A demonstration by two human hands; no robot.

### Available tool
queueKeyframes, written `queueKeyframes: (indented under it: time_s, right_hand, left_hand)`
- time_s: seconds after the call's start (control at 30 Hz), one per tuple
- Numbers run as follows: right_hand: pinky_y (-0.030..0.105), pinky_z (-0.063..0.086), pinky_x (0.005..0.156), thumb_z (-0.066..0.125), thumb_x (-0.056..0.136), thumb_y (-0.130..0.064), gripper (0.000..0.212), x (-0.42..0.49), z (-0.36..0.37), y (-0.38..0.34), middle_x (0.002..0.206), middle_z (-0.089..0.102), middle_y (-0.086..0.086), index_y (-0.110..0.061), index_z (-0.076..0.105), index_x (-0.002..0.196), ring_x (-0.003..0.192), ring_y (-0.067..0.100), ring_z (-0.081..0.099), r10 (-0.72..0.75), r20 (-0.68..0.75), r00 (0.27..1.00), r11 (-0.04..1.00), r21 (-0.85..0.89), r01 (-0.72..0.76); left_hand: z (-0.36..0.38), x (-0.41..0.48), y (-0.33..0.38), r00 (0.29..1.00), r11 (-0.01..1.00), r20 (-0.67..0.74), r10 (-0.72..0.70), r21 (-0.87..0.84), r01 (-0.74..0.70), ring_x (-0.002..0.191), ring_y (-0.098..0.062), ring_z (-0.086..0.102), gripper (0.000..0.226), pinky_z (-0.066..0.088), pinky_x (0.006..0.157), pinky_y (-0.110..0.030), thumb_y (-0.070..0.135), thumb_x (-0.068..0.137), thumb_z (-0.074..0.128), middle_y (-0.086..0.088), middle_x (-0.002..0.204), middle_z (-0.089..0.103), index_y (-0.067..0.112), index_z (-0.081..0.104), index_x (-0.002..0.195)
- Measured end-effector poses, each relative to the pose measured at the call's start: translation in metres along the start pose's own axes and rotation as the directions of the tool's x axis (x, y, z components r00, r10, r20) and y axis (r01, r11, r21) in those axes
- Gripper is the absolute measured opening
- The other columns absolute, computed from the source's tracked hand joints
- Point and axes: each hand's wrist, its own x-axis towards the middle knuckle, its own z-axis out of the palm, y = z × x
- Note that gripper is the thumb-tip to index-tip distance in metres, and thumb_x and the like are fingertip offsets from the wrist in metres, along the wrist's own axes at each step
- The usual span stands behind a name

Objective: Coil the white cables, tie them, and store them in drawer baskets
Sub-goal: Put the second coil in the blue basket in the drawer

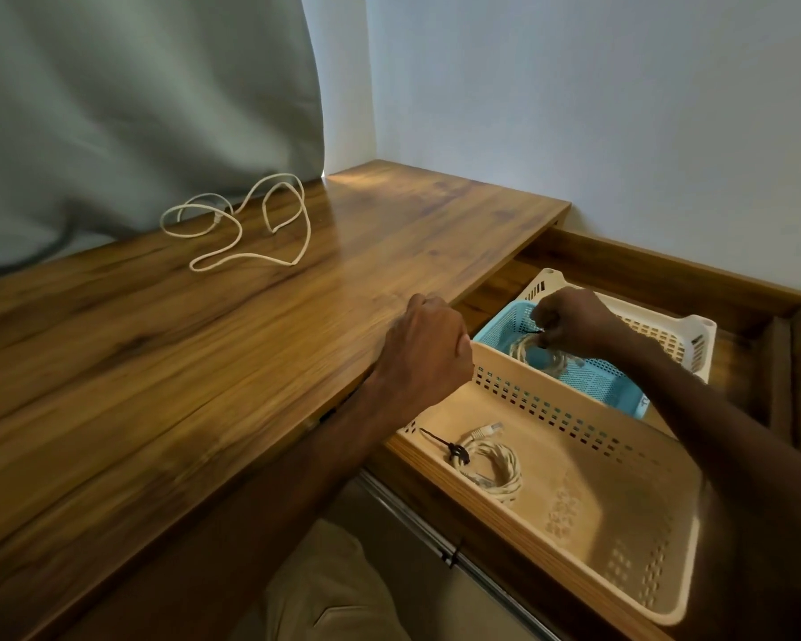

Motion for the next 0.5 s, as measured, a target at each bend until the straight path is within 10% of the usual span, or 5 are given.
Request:
queueKeyframes:
  time_s: [0.5]
  right_hand:
    - [0.017,0.059,0.074,0.071,0.091,-0.004,0.013,-0.016,-0.028,-0.122,0.091,0.078,0.0,-0.008,0.079,0.101,0.078,0.007,0.074,-0.363,-0.429,0.827,0.852,0.206,0.481]
  left_hand:
    - [-0.053,0.0,-0.031,0.985,0.998,-0.168,-0.036,0.037,0.043,0.103,-0.013,0.057,0.014,0.053,0.08,-0.028,0.026,0.095,0.065,0.0,0.104,0.069,0.017,0.075,0.097]
